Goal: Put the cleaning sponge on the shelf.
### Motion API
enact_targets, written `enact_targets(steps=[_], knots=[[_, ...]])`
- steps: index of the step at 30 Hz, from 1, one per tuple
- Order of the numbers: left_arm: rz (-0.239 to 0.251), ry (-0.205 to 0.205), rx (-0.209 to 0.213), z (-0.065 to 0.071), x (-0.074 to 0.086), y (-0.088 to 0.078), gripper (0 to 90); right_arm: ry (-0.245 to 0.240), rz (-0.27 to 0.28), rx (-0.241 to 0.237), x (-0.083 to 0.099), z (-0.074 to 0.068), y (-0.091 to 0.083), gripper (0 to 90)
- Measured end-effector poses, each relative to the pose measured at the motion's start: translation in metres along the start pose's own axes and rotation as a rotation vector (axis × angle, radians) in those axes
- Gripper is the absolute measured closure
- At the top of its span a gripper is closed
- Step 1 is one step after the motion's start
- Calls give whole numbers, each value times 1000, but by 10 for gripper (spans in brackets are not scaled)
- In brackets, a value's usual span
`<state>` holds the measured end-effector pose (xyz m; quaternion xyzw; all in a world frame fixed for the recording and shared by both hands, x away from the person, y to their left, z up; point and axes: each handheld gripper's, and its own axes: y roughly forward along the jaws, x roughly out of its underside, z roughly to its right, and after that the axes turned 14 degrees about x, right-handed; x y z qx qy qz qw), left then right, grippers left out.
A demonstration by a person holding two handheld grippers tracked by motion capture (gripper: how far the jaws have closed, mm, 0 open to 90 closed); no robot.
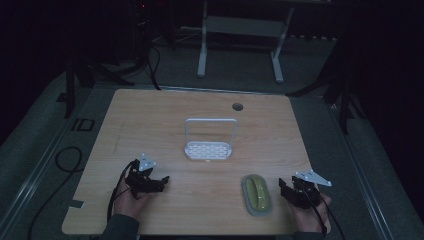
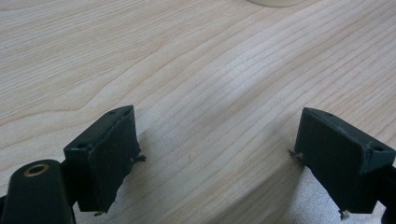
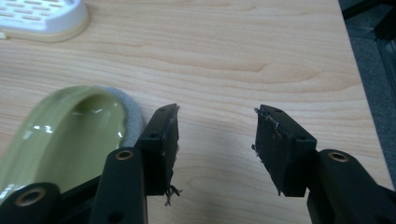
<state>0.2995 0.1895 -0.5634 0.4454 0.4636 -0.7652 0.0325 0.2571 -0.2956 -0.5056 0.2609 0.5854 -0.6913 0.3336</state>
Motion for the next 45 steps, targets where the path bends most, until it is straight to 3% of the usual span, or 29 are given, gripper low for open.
enact_targets(steps=[8,13,20,28,40,45], knots=[[2,-15,-11,1,-1,1,124,-5,8,17,-7,-1,-15,495],[2,-14,-11,1,-1,1,124,-73,6,62,-12,-8,-20,497],[2,-14,-12,1,-1,1,125,-113,-48,51,-15,-17,-20,481],[2,-14,-12,1,-1,1,124,-123,-75,1,-19,-27,-19,479],[2,-14,-12,1,-1,2,124,-67,-171,-104,-34,-40,-22,527],[2,-14,-12,1,-1,1,125,-91,-196,-122,-38,-47,-22,531]])
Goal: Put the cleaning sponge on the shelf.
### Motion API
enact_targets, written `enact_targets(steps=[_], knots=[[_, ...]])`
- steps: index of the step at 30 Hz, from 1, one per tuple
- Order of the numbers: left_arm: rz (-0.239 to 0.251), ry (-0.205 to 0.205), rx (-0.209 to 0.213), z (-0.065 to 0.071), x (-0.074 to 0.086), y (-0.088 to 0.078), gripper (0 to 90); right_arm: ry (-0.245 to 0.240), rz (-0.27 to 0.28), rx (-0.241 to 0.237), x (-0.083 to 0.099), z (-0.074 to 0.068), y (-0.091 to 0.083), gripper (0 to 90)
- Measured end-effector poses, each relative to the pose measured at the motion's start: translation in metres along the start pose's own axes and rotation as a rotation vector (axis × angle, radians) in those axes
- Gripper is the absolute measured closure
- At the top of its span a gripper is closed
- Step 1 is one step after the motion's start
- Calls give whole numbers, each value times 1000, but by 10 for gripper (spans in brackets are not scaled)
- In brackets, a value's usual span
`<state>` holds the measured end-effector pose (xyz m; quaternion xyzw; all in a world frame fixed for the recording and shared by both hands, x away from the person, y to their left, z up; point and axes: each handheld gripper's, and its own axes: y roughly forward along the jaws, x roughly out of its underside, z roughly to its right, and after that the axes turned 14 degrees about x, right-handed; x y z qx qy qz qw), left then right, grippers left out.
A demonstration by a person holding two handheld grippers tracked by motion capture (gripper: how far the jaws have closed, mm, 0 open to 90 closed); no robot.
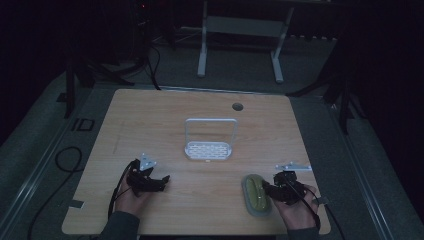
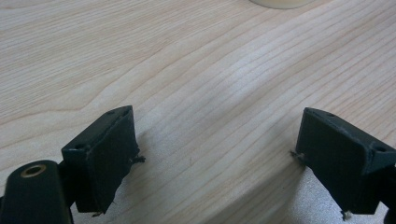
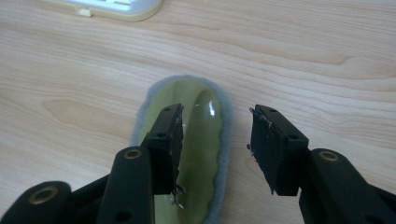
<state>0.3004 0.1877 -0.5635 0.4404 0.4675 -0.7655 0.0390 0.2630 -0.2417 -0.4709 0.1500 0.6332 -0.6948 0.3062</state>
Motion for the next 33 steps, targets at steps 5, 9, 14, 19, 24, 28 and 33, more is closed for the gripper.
enact_targets(steps=[5,9,14,19,24,28,33], knots=[[1,-1,0,0,0,0,125,-20,-20,-10,-5,-7,1,528],[1,-1,-1,0,0,0,125,-29,-46,-14,-9,-9,2,529],[1,-1,-1,0,0,0,124,-49,-76,-26,-14,-13,3,535],[1,-1,-1,0,0,0,124,-66,-115,-58,-18,-14,7,543],[1,-1,-1,0,0,0,124,-67,-143,-63,-24,-16,9,554],[1,-1,-1,0,0,0,125,-75,-171,-75,-27,-19,10,559],[0,-1,-1,0,0,0,124,-75,-190,-72,-28,-22,13,565]])
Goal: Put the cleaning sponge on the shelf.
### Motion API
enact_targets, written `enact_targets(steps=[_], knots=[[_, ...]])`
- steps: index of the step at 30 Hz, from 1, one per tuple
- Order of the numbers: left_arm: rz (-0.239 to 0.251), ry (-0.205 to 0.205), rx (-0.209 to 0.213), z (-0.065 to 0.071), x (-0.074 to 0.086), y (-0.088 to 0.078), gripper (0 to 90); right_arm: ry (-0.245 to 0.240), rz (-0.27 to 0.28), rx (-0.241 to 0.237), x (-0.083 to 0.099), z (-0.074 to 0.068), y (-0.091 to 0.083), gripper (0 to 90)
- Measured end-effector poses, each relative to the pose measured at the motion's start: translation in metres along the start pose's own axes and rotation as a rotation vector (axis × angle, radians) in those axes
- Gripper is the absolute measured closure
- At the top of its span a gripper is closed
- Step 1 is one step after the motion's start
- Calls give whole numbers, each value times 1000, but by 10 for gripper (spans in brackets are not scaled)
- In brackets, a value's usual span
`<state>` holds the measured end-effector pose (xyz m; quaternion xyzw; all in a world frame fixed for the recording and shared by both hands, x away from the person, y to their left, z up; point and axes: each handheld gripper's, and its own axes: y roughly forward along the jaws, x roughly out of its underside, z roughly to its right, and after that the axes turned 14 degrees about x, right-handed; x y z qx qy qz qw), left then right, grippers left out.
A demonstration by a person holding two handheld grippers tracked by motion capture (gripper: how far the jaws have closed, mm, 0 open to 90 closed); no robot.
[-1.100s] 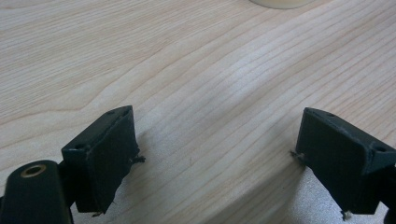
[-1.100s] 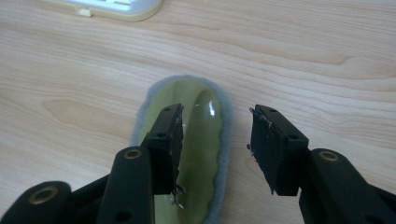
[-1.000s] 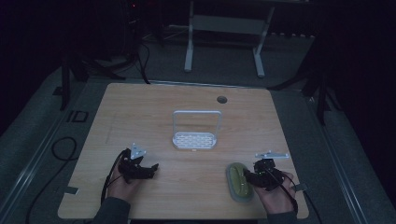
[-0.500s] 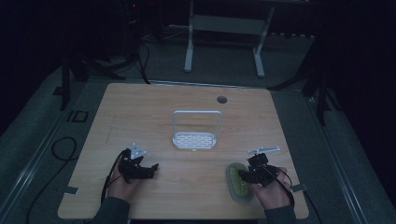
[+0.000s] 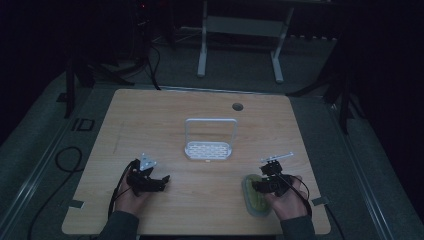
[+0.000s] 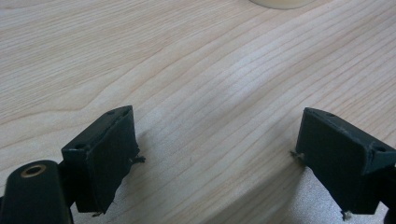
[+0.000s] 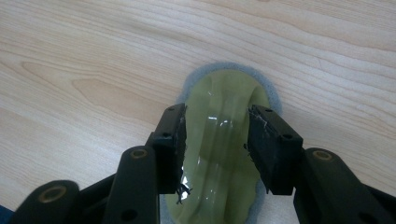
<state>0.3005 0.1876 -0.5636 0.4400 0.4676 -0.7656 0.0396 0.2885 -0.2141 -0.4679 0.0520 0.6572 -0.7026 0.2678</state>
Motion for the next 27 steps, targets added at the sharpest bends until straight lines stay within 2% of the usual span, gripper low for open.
enact_targets(steps=[18,21,27], knots=[[0,0,0,0,0,0,124,-5,-62,19,-1,-4,6,611],[0,0,0,0,0,0,124,-17,-81,28,-1,-4,7,648],[0,0,0,0,0,0,125,-1,-115,18,-1,-3,9,650]])
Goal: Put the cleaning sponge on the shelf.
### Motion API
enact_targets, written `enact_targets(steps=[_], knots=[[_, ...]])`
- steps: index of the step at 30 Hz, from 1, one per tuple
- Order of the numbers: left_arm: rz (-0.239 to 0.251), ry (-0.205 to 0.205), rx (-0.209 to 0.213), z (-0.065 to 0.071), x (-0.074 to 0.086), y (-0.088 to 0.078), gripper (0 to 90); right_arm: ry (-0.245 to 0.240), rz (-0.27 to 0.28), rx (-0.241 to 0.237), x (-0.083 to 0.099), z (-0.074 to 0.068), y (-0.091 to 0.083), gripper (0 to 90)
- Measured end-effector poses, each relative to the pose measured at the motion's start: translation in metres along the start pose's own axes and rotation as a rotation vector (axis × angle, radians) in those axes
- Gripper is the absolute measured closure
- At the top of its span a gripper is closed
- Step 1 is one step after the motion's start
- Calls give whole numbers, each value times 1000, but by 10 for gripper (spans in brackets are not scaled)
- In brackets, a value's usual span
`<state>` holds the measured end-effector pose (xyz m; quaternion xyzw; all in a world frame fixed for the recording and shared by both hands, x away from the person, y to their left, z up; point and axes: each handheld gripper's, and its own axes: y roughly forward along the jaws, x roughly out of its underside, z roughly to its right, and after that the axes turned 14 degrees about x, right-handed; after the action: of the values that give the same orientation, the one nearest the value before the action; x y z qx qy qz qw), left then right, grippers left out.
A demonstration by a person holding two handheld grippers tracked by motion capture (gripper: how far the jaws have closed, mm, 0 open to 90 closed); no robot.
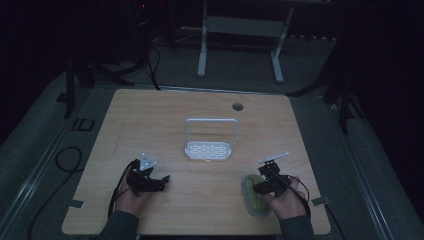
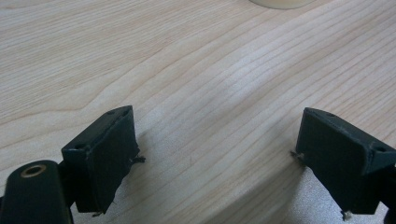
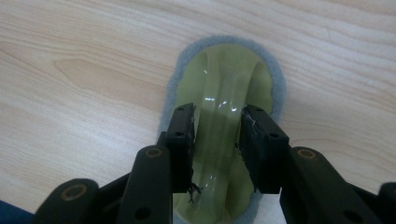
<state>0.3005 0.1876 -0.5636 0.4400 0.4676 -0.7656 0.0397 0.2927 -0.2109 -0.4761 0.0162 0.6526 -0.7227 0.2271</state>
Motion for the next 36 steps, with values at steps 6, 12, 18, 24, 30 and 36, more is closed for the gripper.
enact_targets(steps=[6,12,18,24,30,36], knots=[[0,0,0,0,0,0,124,-10,-38,1,-2,-1,3,665],[0,0,0,0,0,0,125,-25,-63,16,-5,-1,3,690],[0,0,0,0,0,0,124,-54,-95,8,-7,-1,3,703],[0,0,0,0,0,0,125,-105,-134,-10,-10,-1,5,707],[0,0,0,0,0,0,124,-174,-149,-14,-13,-2,5,709],[0,0,0,0,0,0,125,-278,-144,18,-15,-7,4,712]])
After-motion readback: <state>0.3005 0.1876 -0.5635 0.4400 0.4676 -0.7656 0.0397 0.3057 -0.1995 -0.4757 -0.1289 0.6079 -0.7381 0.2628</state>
